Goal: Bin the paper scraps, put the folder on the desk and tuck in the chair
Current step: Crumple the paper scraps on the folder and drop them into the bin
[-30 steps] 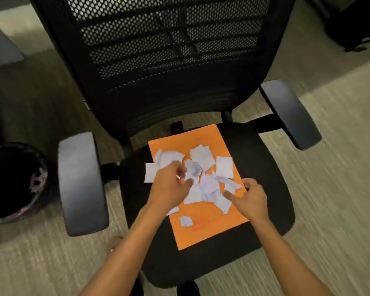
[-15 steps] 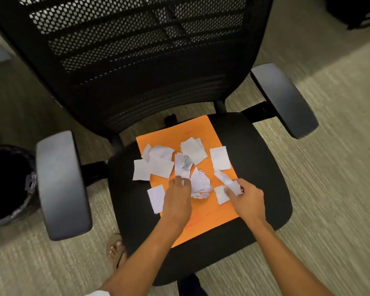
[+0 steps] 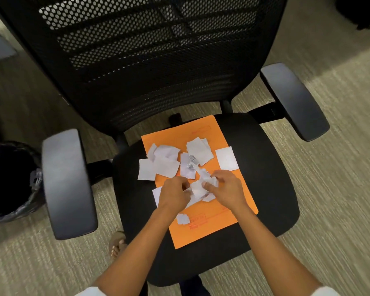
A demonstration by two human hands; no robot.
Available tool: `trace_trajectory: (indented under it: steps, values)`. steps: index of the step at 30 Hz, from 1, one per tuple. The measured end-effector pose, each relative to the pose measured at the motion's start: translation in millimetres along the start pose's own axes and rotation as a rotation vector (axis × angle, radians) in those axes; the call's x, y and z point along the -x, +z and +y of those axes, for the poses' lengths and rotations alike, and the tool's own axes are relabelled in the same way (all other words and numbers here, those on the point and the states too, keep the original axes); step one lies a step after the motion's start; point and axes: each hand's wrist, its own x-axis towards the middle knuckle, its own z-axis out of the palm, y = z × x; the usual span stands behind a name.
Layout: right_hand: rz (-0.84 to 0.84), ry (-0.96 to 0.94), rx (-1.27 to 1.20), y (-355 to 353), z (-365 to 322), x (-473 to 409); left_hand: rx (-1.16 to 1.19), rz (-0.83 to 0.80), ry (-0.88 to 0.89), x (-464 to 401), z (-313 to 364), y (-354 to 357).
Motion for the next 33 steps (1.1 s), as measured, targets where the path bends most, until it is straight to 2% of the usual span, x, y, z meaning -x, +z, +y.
trace_trajectory:
  steps: [5,7,11,13,15,19,21,25,30,33]
  values:
    - [0.011,-0.051,0.11,12.6,-7.8,-5.7,0.205,-0.001,-0.02,-4.2,-4.3,-2.7]
    - [0.04,-0.038,0.079,5.8,-7.8,-4.1,0.318,-0.016,-0.053,-2.8,-8.1,-3.8]
    - [0.098,0.069,-0.209,-27.7,-5.1,7.4,0.582,-0.07,-0.124,4.8,-9.2,-14.1]
    - [0.054,0.118,-0.404,-39.1,-12.4,18.2,0.712,-0.123,-0.148,9.0,-6.8,-20.2]
    - [-0.045,0.145,-0.496,-37.9,-23.7,28.9,0.862,-0.182,-0.163,15.9,-2.5,-26.4]
    - [-0.163,0.099,-0.251,-16.7,-42.2,38.2,1.151,-0.311,-0.167,29.0,3.0,-38.5]
    - [-0.164,0.062,-0.108,-8.6,-51.3,38.0,1.124,-0.33,-0.137,34.1,-1.8,-43.9]
    - [-0.131,-0.033,0.06,3.9,-69.0,40.7,0.92,-0.256,-0.004,38.6,-19.1,-47.7]
    - [-0.108,-0.133,0.148,18.0,-82.3,49.9,0.942,-0.139,0.043,45.9,-30.2,-48.6]
    - [-0.126,-0.124,0.201,16.7,-91.4,54.9,0.933,-0.075,0.036,50.4,-36.9,-50.5]
